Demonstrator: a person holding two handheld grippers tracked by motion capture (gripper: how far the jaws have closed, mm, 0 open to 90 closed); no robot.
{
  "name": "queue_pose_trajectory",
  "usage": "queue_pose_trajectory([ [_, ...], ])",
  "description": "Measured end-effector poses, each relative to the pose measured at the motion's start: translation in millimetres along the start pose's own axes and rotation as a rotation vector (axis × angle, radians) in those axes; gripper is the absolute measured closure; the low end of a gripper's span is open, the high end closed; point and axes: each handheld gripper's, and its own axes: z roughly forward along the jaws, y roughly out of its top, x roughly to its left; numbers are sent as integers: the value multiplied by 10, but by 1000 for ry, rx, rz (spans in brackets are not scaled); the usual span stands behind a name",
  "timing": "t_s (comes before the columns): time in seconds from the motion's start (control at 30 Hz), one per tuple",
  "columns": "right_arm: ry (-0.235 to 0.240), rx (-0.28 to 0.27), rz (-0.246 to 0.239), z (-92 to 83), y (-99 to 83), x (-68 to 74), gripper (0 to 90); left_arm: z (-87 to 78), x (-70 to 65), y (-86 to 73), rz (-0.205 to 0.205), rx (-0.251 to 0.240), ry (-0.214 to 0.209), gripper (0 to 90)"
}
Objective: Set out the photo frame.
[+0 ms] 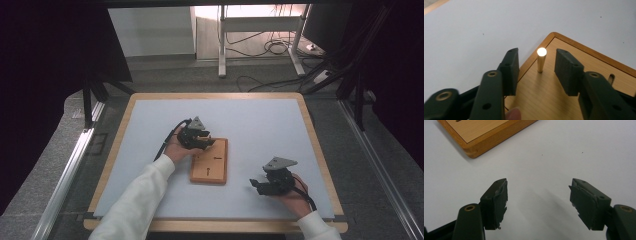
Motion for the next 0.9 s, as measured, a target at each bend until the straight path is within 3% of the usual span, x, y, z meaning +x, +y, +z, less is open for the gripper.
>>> queue_pose_trajectory([
  [0.2,-1,1,-1,2,-3,-6,308,44,50,-43,-21,-2,-24,684],
  [0.4,-2,7,-1,10,-4,-9,307,83,38,-35,-2,-11,-28,729],
  [0.47,-2,7,-1,8,-5,-9,308,96,30,-30,-4,-14,-38,823],
  [0.67,-2,8,-1,13,-6,-8,308,98,51,-20,-17,-6,-64,843],
  [0.77,-2,9,-2,14,-6,-9,308,102,71,-9,-50,-1,-83,844],
  [0.9,-2,7,-3,11,-6,-16,306,99,76,28,-62,28,-84,844],
])
